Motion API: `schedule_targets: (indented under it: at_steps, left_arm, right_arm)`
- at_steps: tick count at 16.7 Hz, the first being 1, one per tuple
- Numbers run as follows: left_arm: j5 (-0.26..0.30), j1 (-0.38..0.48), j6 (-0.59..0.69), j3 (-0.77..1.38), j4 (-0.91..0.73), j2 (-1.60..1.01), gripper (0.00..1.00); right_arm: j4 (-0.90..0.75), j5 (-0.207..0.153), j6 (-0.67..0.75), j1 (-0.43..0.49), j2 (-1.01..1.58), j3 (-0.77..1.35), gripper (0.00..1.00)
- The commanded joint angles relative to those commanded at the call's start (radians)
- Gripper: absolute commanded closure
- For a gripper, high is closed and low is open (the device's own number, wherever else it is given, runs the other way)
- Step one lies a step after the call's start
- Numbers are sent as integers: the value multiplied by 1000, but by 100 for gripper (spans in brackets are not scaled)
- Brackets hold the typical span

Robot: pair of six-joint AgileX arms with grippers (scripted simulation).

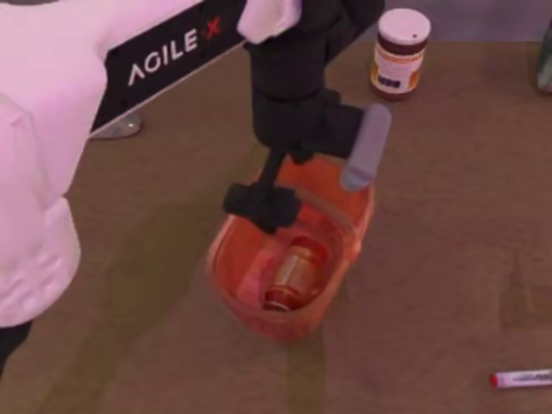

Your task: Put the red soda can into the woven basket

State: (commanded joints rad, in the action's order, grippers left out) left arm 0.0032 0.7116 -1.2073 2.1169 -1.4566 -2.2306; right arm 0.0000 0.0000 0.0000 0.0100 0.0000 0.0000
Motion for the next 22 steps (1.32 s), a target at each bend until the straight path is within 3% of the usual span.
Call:
schedule_targets:
  at_steps: [6, 19, 22]
  left_arm:
    - [0, 0, 1, -46, 40, 6, 0]
    - [0, 0, 1, -46, 40, 6, 98]
    - [0, 0, 1, -46, 40, 6, 100]
  right_arm:
    - [0, 0, 0, 0, 0, 0, 0]
    - [0, 0, 0, 0, 0, 0, 0]
    - [0, 0, 0, 0, 0, 0, 0]
